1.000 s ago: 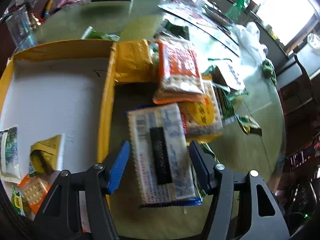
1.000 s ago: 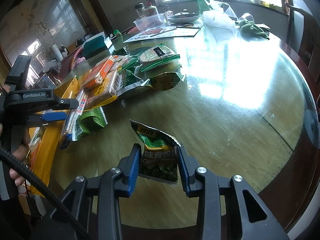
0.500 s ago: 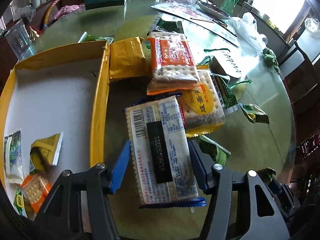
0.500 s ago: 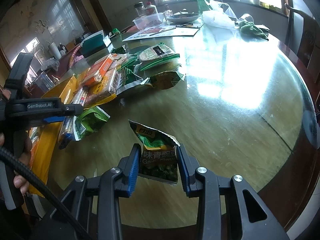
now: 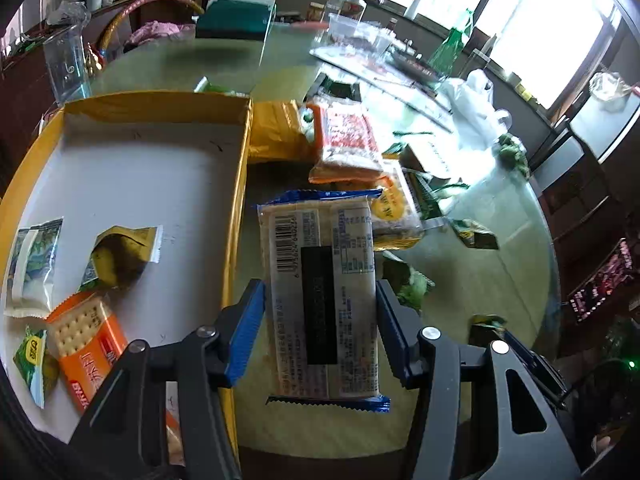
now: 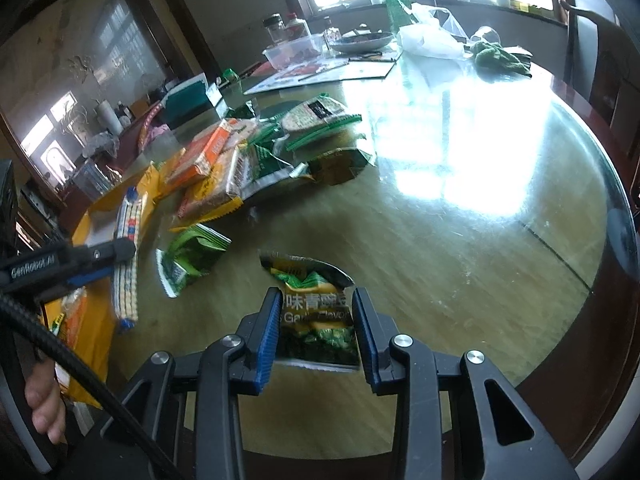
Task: Organize snacks
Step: 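Lift the white biscuit pack with the left gripper while the right holds the green bag, then carry the white pack and green bag over the yellow tray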
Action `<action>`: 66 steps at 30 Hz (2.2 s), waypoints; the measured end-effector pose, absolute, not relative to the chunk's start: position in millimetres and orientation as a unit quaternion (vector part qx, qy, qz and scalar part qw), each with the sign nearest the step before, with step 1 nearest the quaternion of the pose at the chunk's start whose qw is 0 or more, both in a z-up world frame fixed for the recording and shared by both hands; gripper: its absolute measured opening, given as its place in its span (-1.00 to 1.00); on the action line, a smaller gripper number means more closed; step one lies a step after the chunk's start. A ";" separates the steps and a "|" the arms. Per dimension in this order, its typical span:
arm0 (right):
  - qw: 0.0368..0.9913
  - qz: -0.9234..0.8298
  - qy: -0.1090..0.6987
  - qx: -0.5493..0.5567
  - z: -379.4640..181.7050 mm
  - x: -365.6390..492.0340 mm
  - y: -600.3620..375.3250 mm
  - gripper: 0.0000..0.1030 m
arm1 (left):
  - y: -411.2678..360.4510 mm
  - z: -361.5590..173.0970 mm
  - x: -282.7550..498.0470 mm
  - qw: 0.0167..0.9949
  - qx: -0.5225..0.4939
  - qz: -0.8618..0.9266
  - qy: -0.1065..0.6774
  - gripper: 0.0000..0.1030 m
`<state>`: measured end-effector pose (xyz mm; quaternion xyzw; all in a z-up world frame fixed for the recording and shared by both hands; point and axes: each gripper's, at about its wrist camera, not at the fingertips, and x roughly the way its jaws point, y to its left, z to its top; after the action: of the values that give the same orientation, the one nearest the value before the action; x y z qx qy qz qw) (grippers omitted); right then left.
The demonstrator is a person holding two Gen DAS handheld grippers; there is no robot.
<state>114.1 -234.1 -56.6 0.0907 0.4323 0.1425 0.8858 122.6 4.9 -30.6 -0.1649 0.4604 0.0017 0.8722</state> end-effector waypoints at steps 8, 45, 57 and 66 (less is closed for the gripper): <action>0.897 0.149 0.406 0.093 -40.9 109.1 -221.2 -0.36 | 12.6 -7.2 102.0 0.886 -0.187 -0.020 0.425 0.09; 0.844 0.369 0.387 0.041 -1.7 116.1 -36.2 -0.39 | 157.8 24.1 38.1 0.897 -0.273 0.074 0.340 0.08; 0.832 0.373 0.409 0.026 -11.8 131.7 -14.7 -0.39 | 192.6 4.7 45.2 0.884 -0.286 0.106 0.355 0.08; 0.832 0.365 0.418 0.005 -14.1 147.0 2.9 -0.39 | 211.8 0.7 60.5 0.881 -0.276 0.118 0.365 0.08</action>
<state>147.0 2.9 -14.1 0.0046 0.4175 0.3649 0.8322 60.5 211.8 0.7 -0.2761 0.3650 0.1179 0.8813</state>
